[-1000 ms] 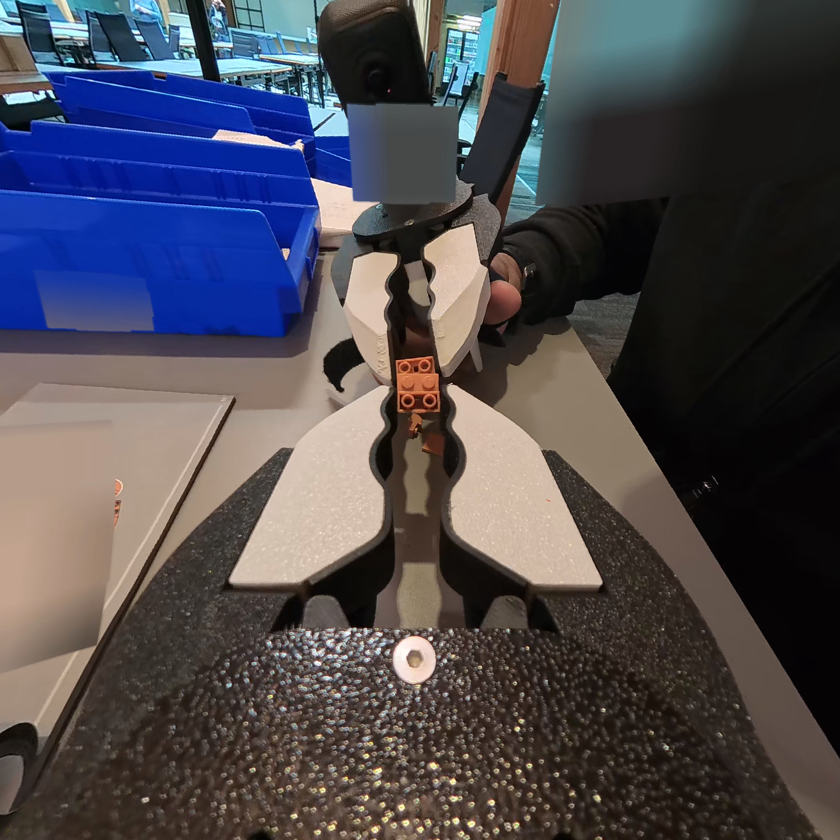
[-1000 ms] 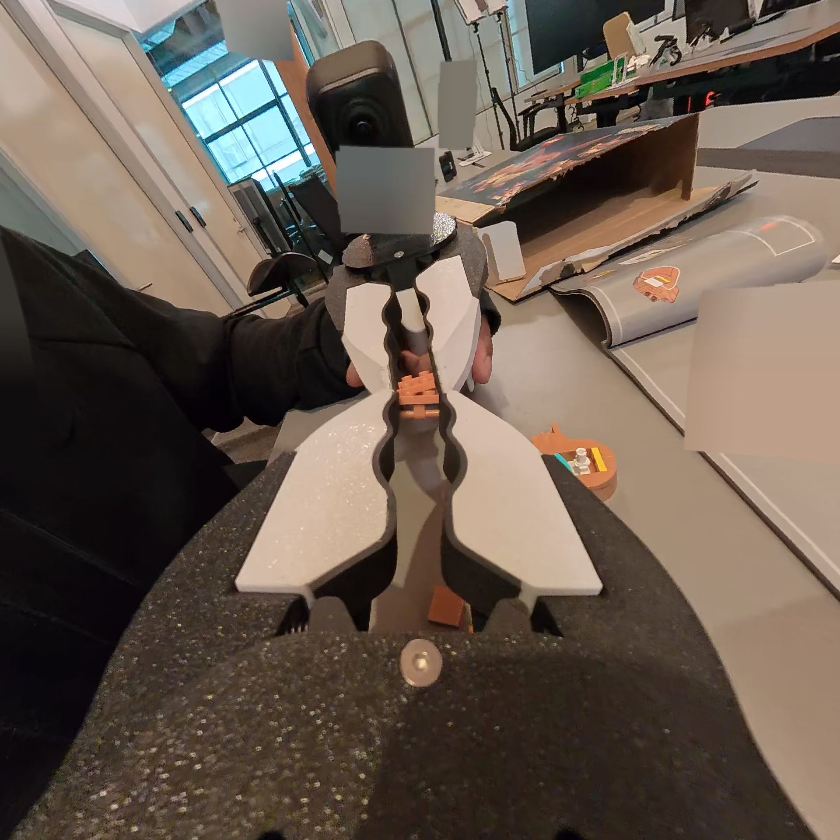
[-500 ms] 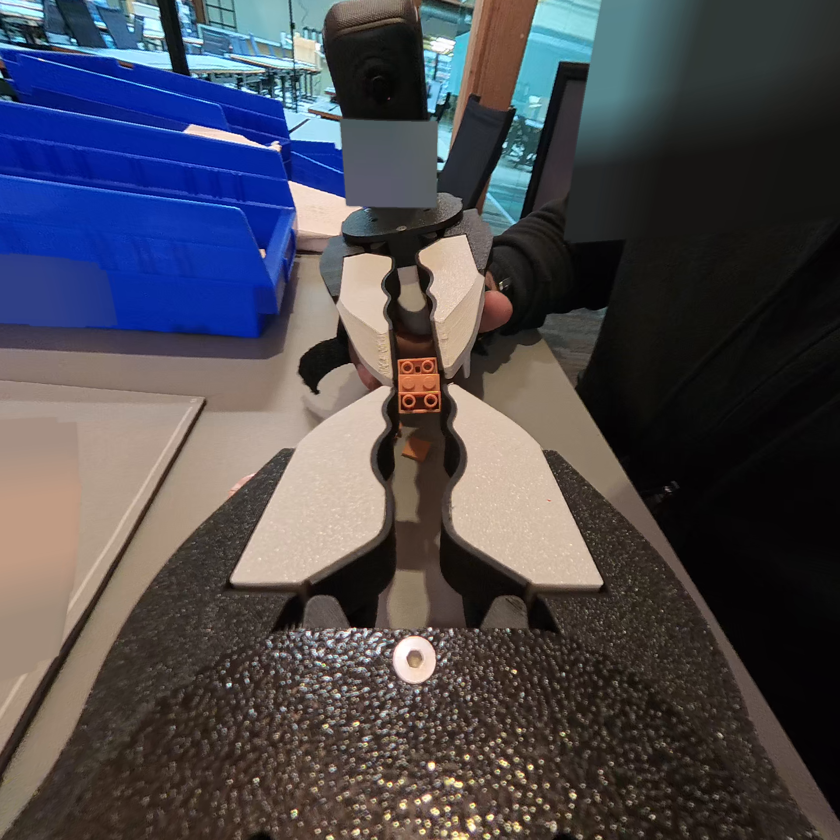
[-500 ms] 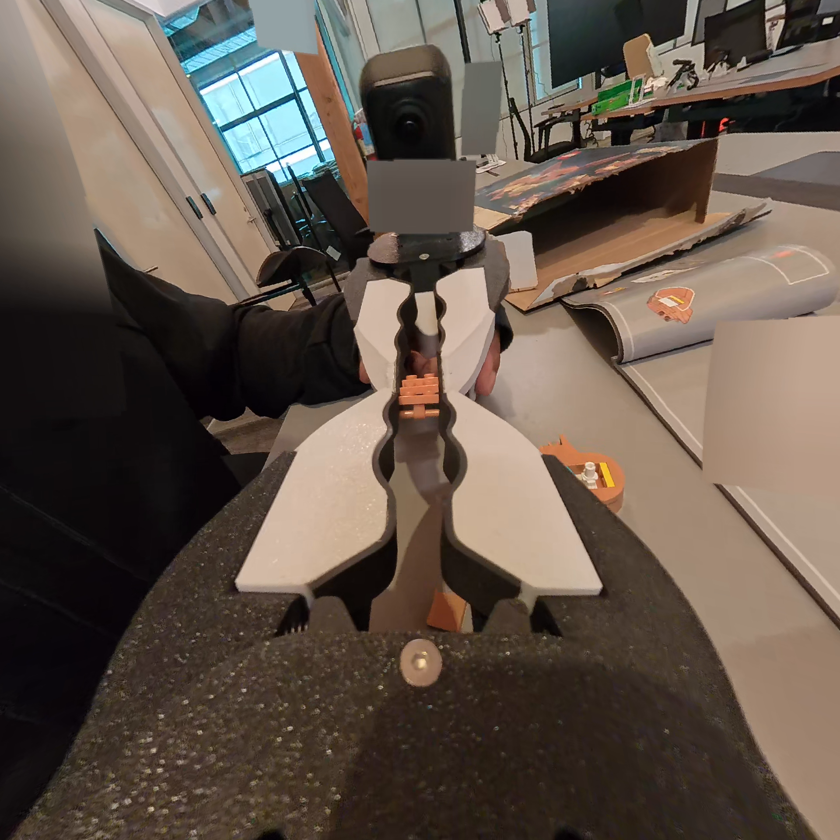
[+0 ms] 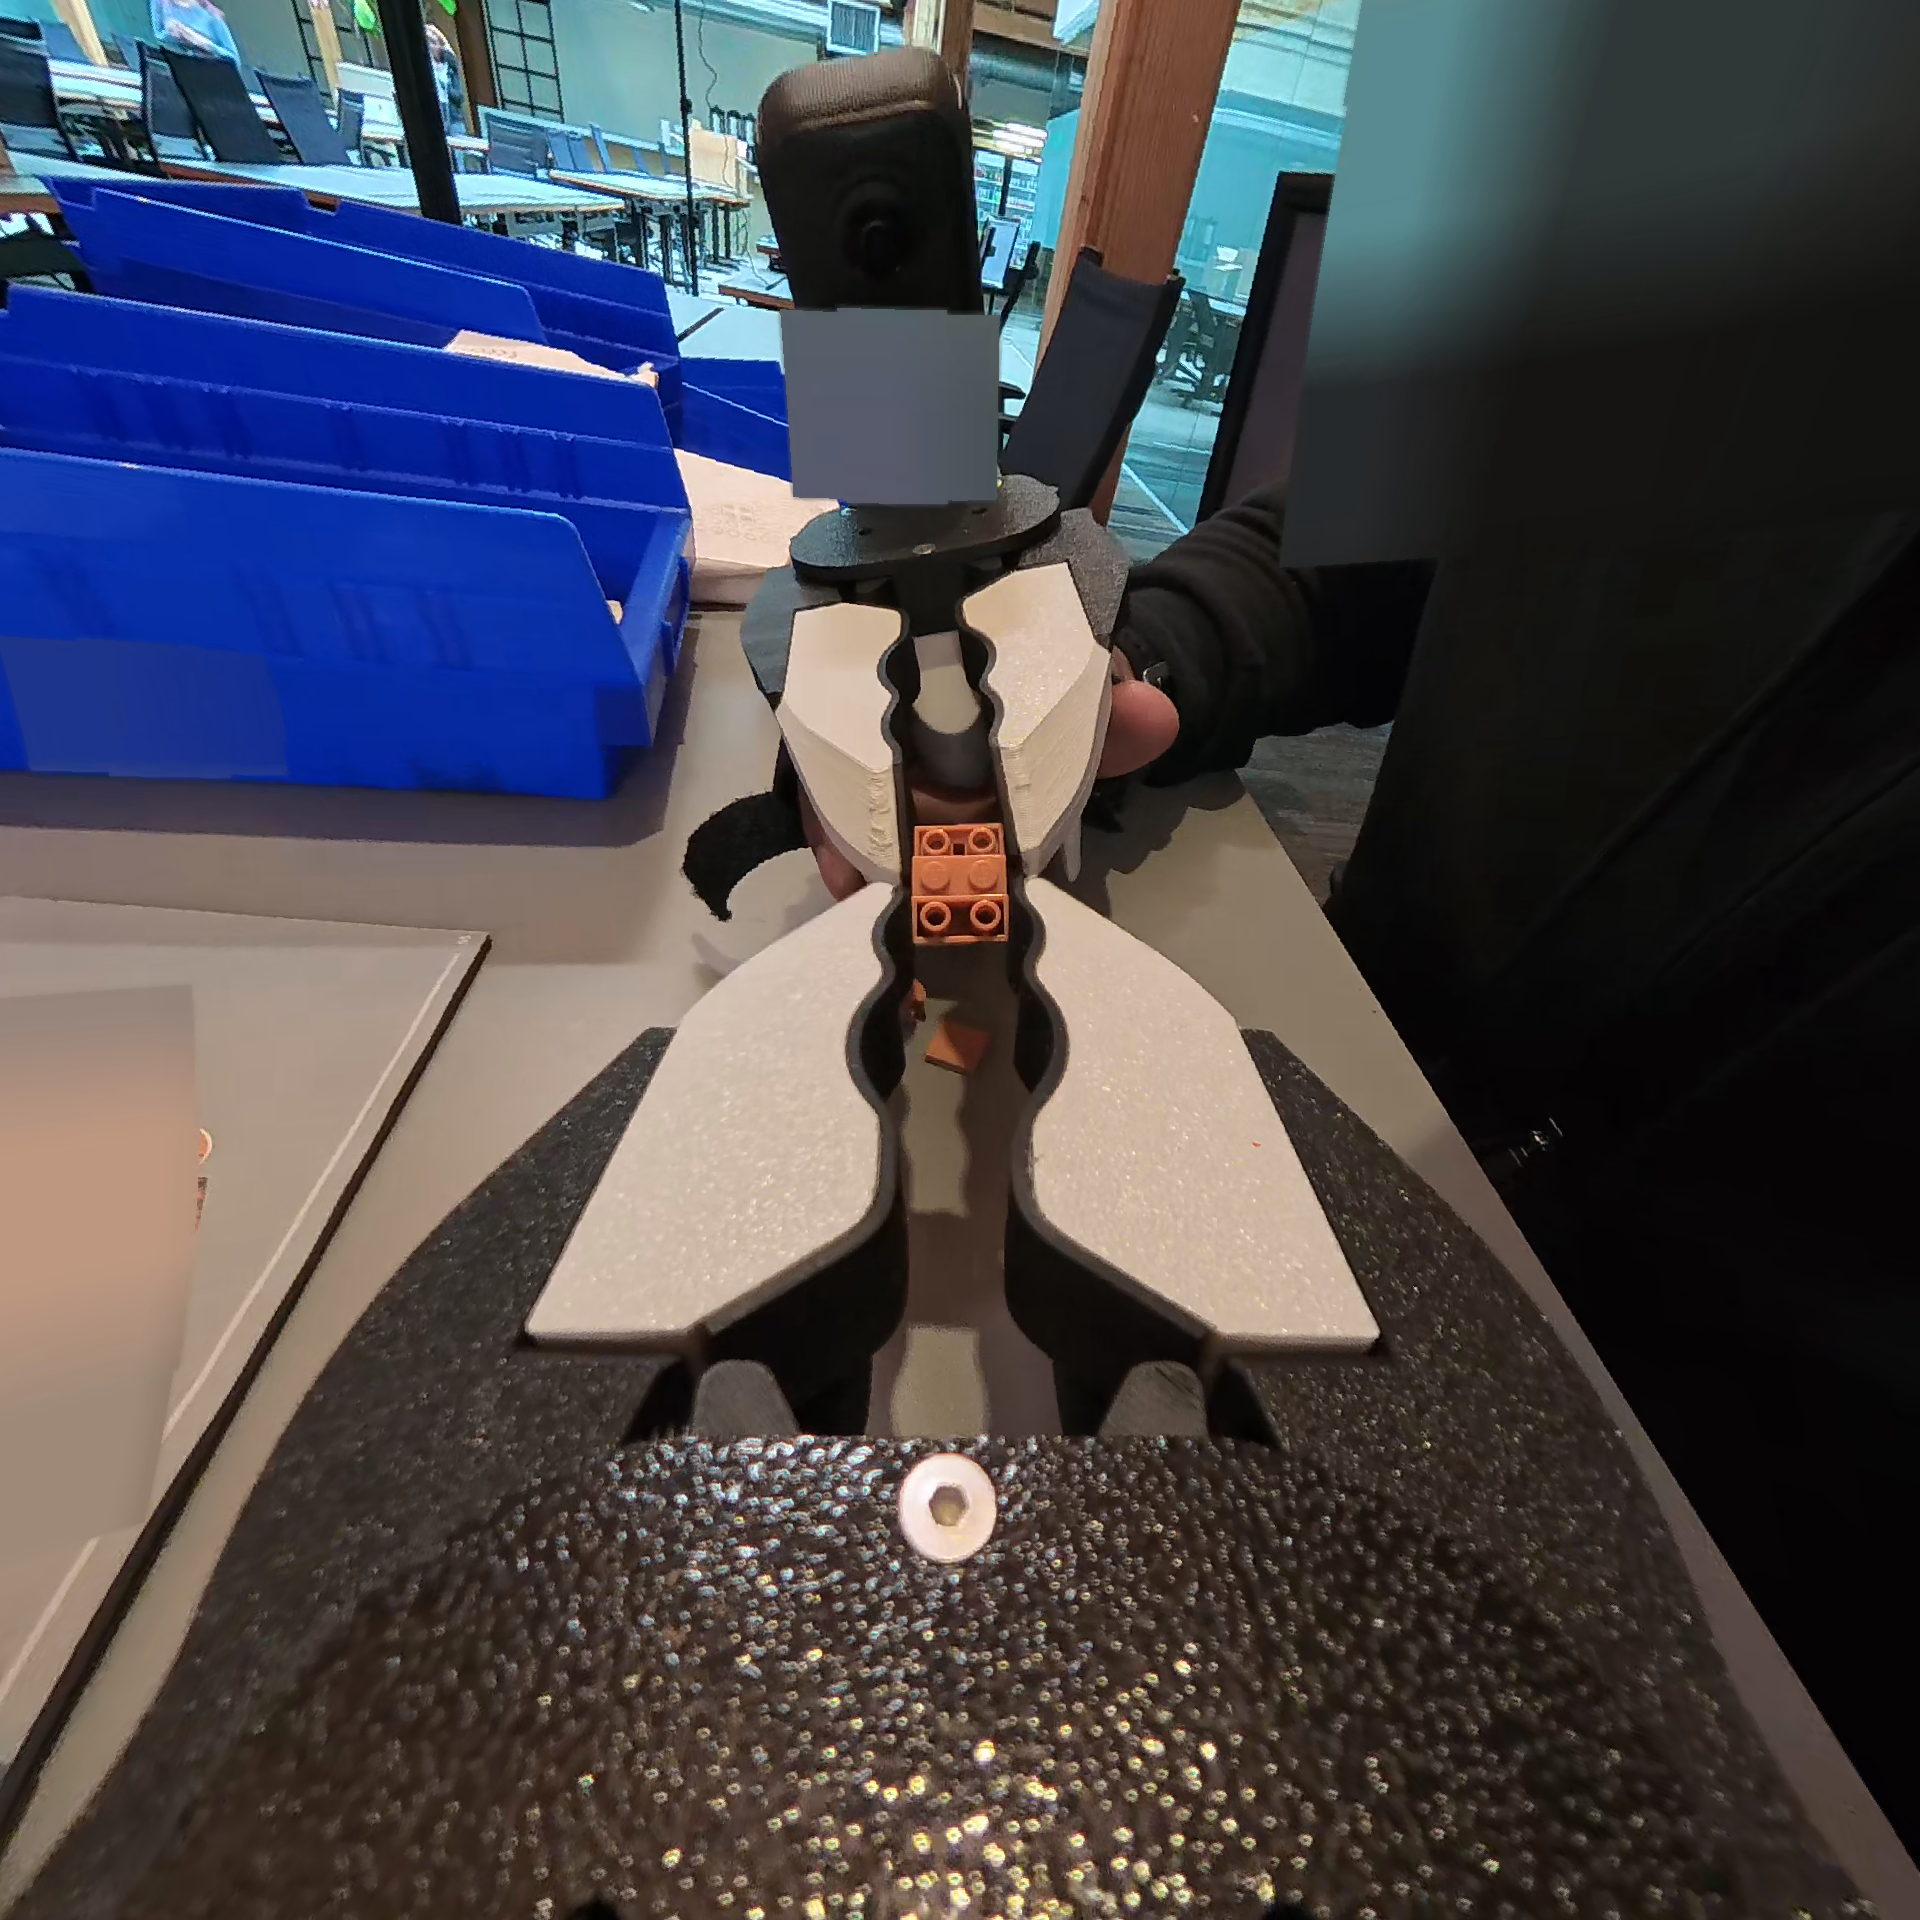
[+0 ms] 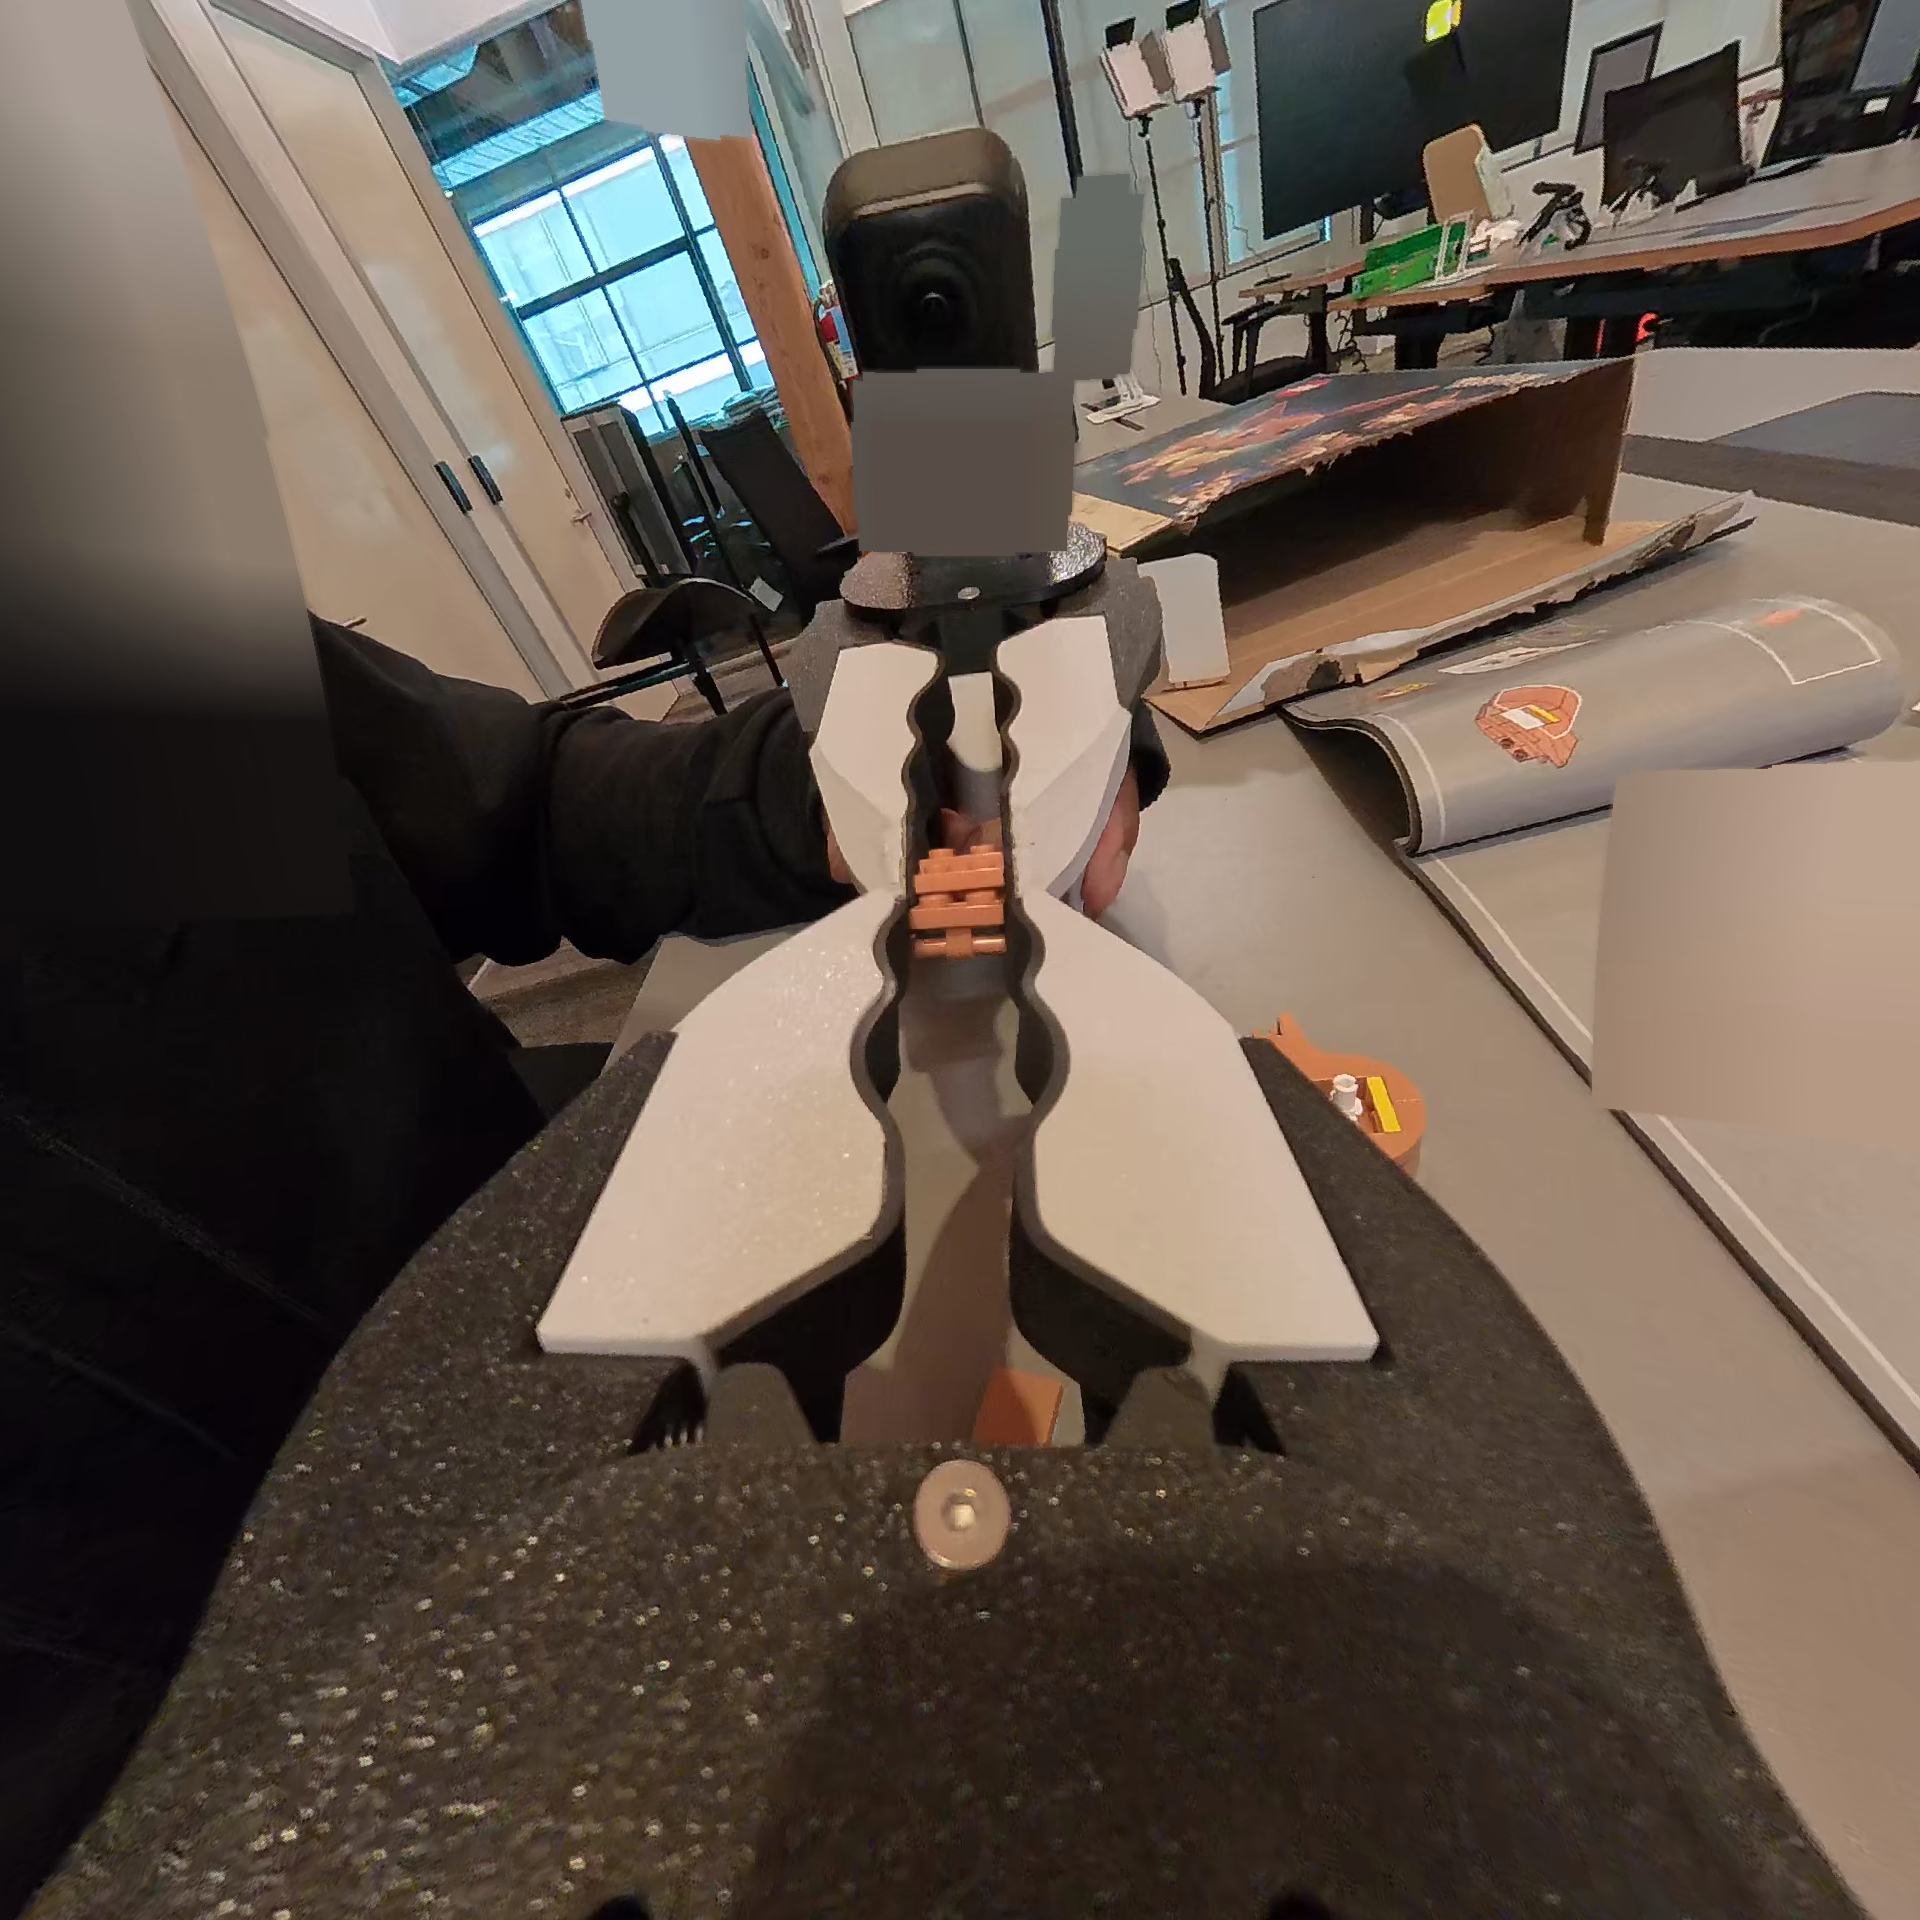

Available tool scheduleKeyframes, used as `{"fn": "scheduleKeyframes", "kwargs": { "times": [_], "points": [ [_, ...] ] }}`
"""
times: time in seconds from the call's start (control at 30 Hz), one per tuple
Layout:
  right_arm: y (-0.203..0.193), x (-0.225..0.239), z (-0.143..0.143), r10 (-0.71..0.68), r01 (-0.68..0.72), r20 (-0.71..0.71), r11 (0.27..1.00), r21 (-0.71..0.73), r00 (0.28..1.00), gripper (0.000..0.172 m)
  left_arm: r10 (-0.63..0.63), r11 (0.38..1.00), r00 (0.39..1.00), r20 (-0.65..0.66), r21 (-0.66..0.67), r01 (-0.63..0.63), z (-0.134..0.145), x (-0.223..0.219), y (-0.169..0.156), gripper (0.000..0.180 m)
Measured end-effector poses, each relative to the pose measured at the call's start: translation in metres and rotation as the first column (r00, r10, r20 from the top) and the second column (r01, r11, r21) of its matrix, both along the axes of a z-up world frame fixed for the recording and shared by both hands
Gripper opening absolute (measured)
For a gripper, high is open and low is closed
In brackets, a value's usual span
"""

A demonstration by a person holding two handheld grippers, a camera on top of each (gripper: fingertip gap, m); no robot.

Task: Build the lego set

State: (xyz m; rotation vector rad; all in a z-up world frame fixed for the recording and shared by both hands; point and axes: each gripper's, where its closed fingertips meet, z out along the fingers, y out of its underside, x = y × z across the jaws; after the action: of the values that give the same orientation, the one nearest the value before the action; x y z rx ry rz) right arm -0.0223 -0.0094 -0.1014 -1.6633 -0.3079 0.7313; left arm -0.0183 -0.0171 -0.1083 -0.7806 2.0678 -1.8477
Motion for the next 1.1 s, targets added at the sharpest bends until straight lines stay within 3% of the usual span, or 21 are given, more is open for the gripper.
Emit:
{"fn": "scheduleKeyframes", "kwargs": {
  "times": [0.43,1.1],
  "points": [
    [0.0011,0.0008,-0.0025,-0.037,0.037,0.095,0.999,0.008,0.995,0.016,0.023,0.997,0.999,0.038,0.071,-0.026,-0.0015,0.0011,0.0008,0.016],
    [0.001,-0.0003,-0.0059,-0.026,0.026,0.096,1.0,-0.004,0.995,0.016,0.012,0.997,1.0,0.0,0.08,-0.012,-0.0072,-0.0005,-0.0002,0.017]
  ]
}}
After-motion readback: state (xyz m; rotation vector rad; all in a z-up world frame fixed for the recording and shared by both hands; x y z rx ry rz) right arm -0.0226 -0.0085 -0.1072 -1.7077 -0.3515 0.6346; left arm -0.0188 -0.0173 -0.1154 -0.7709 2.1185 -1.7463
